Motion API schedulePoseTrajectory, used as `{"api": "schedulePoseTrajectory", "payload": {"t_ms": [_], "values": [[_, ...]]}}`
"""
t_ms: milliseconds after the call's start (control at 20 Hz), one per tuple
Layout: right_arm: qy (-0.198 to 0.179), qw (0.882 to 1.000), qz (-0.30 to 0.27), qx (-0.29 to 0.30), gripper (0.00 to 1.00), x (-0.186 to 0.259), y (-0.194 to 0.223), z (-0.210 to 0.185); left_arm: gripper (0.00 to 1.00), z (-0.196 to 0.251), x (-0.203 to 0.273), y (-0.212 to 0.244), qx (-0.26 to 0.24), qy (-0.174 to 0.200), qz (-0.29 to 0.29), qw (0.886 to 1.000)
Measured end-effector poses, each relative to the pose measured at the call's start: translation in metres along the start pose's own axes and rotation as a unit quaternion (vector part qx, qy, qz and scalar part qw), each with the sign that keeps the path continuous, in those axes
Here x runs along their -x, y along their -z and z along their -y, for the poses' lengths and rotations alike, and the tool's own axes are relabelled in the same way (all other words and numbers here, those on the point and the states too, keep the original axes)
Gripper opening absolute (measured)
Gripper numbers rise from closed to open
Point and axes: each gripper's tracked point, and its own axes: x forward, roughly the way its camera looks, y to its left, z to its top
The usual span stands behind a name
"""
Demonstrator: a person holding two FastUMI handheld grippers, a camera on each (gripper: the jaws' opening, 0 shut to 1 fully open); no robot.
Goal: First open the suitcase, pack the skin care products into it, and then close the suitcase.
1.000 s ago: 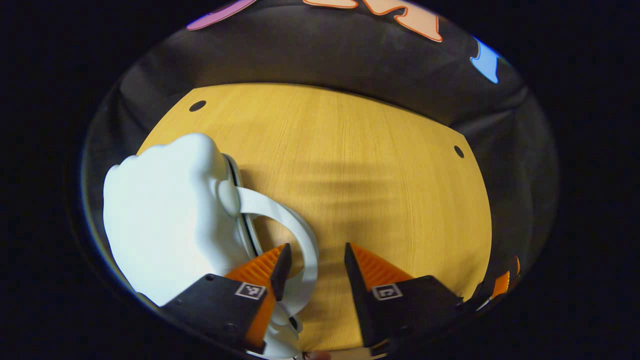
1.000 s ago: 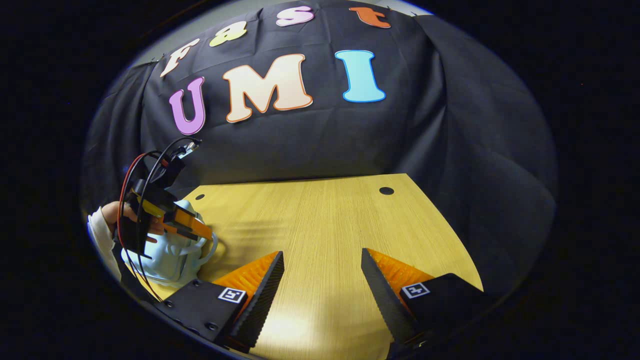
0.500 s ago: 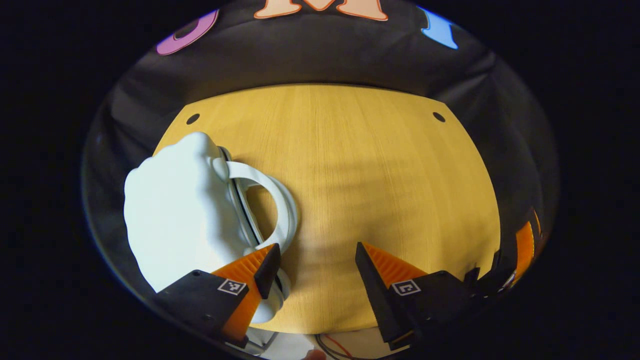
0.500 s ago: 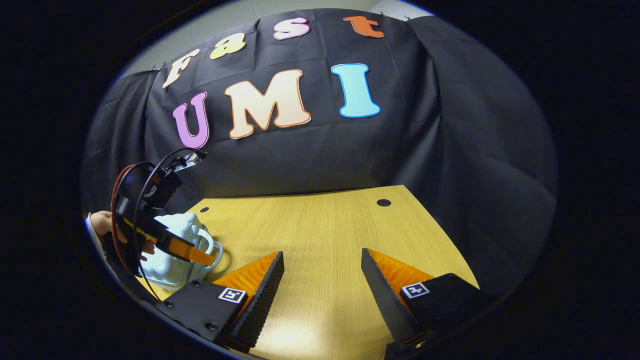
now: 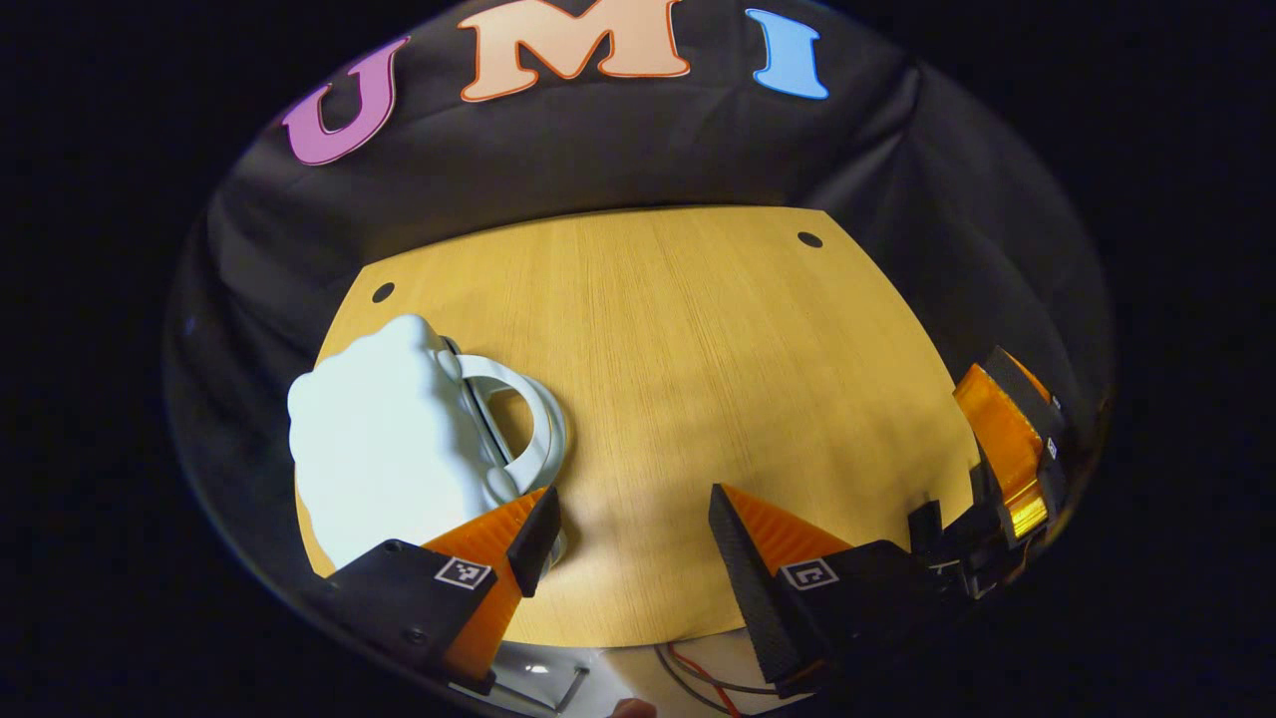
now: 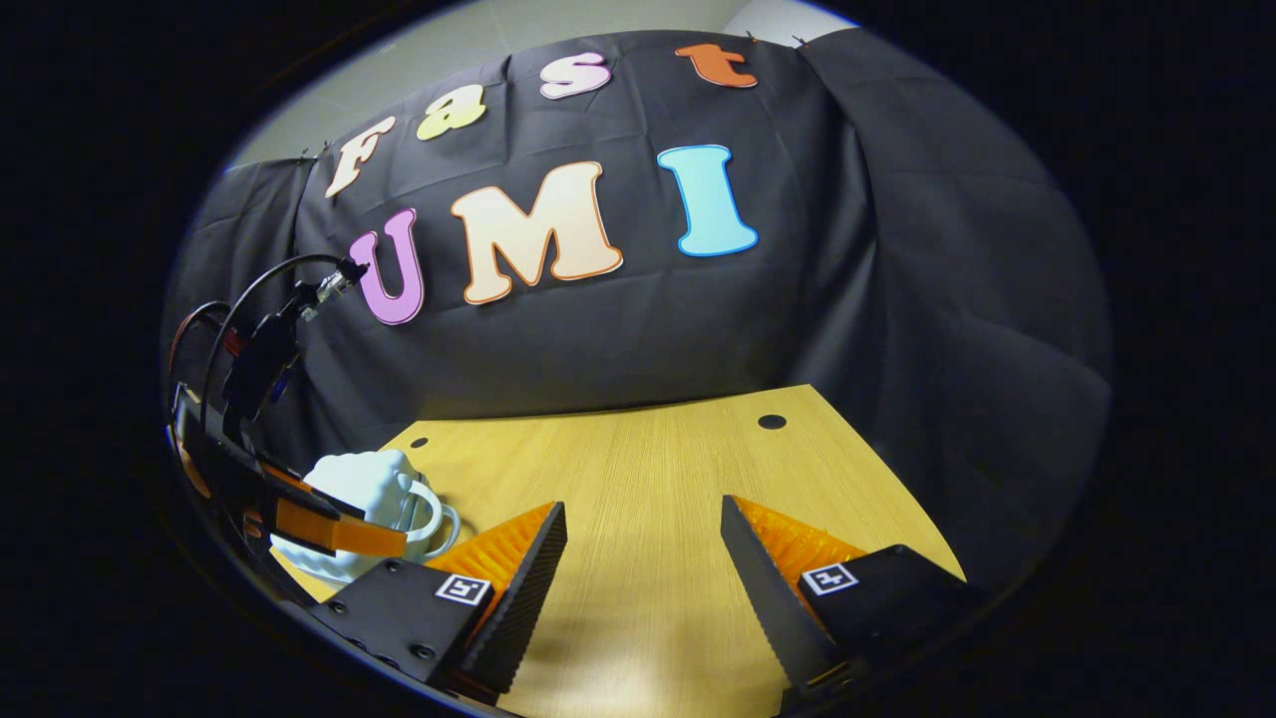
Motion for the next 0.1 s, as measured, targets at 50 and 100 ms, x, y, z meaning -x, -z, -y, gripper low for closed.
{"api": "schedulePoseTrajectory", "payload": {"t_ms": [50,100], "values": [[0.000,1.000,0.000,-0.001,0.97,0.0002,-0.0002,0.0001,0.89,-0.0008,-0.0010,0.0030,0.002,0.001,-0.004,1.000],[0.000,1.000,0.001,-0.002,0.97,0.0009,-0.0015,0.0004,0.89,0.0004,-0.0019,0.0053,0.007,0.003,-0.009,1.000]]}}
